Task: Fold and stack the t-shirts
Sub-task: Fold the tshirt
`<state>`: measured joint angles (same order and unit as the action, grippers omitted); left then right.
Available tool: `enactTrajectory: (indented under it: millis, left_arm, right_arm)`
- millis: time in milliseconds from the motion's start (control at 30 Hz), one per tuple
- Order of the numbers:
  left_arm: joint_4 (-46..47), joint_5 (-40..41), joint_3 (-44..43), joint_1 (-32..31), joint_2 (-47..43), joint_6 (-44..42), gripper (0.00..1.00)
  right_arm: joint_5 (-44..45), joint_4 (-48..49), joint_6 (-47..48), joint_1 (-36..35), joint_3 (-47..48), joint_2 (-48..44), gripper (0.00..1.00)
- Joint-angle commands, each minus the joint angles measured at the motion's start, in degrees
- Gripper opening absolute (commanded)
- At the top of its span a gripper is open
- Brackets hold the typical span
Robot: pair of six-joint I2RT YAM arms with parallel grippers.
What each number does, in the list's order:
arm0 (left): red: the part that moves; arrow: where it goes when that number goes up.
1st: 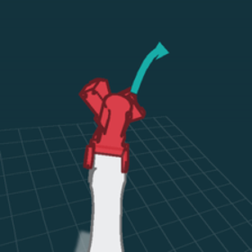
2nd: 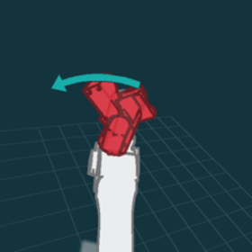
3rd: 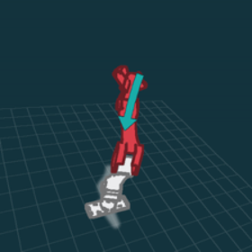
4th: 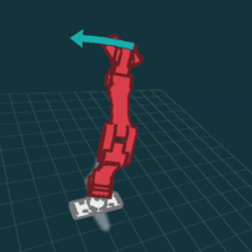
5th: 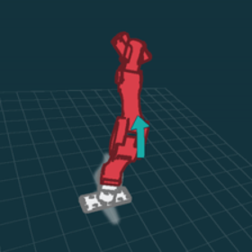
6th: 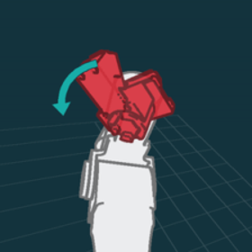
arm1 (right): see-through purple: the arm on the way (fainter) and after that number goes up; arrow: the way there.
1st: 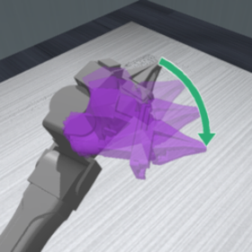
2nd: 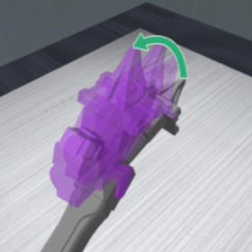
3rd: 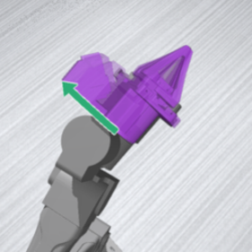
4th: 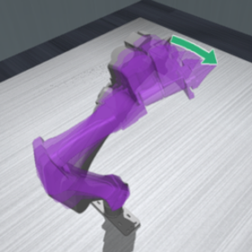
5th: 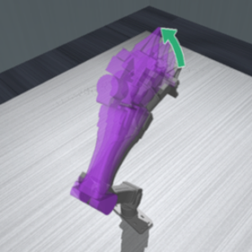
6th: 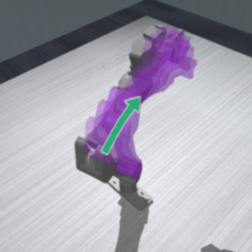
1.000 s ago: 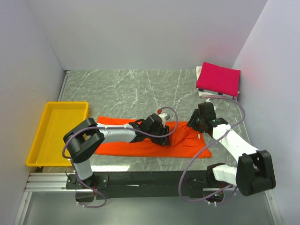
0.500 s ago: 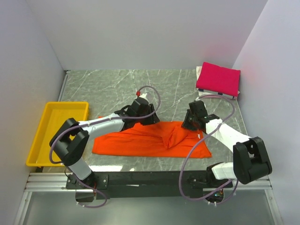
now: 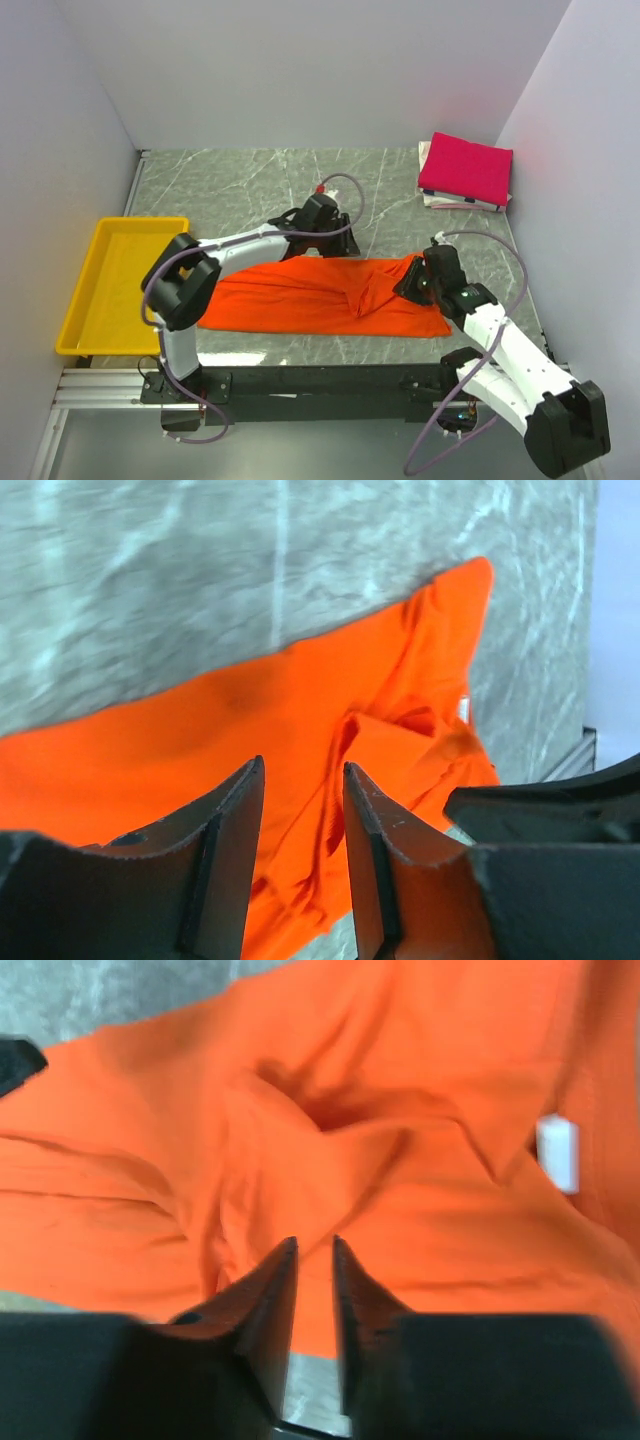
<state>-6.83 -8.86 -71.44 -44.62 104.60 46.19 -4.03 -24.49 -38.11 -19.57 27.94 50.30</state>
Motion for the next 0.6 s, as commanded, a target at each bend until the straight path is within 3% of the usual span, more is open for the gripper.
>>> enactTrajectory:
  millis: [0,33,67,167,400,567]
  left_arm:
    - [-0.98,-5.29,-6.85,-2.04,4.54,-2.86,0.43]
    - [-1.51,-5.46,-7.92,-2.57,5.61,-3.13,0.43]
    - [-2.04,-5.12,-8.88,-3.19,6.49,-3.56,0.43]
    - [-3.45,-5.11,-11.70,-5.30,9.65,-3.48,0.44]
    - [-1.87,-6.34,-12.76,-7.14,13.09,-2.34,0.48]
    - [-2.23,-6.52,-13.02,-8.02,13.35,-2.86,0.44]
  right_arm:
    - [3.94,-3.19,-1.09,-0.55,1.84,-2.58,0.35]
    - [5.86,-3.63,-0.92,-0.55,3.07,-1.80,0.41]
    - [8.23,-4.24,-0.57,-0.55,6.13,-0.92,0.55]
    - [11.84,-6.09,0.14,-0.47,12.46,4.00,0.66]
    - [13.17,-5.83,-0.39,0.06,17.76,7.00,0.66]
    - [14.05,-7.06,-0.30,0.50,18.90,6.04,0.66]
